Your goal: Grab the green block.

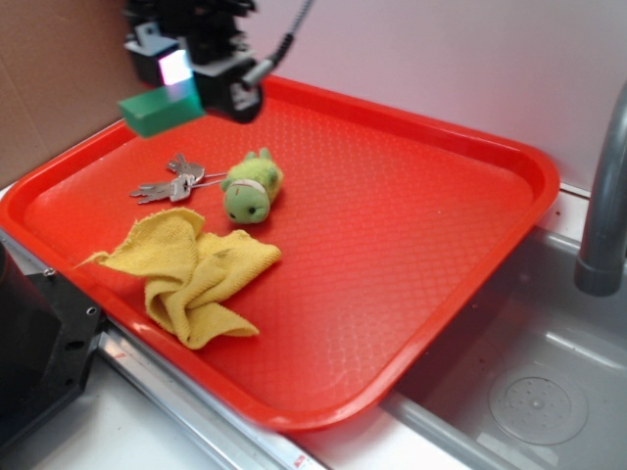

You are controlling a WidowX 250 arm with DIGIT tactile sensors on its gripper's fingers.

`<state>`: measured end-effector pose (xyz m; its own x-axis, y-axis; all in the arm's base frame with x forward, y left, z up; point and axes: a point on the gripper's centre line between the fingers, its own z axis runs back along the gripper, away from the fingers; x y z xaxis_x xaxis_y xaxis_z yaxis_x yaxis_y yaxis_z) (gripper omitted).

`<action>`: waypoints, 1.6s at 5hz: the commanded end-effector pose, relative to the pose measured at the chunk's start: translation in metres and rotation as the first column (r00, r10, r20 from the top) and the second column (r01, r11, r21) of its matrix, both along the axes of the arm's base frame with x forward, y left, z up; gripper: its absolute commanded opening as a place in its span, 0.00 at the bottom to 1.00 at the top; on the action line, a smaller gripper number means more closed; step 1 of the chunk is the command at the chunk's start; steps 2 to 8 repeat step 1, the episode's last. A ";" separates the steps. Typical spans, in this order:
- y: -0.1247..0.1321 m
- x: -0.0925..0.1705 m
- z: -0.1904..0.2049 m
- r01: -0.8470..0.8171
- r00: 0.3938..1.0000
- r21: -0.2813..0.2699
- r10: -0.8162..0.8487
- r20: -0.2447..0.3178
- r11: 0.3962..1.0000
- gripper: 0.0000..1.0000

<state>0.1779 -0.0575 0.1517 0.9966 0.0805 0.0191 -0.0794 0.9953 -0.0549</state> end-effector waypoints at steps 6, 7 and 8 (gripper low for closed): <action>0.003 -0.009 0.003 -0.035 0.999 -0.052 0.035 0.004 0.998 0.00; 0.003 -0.009 0.003 -0.035 0.999 -0.052 0.035 0.004 0.998 0.00; 0.003 -0.009 0.003 -0.035 0.999 -0.052 0.035 0.004 0.998 0.00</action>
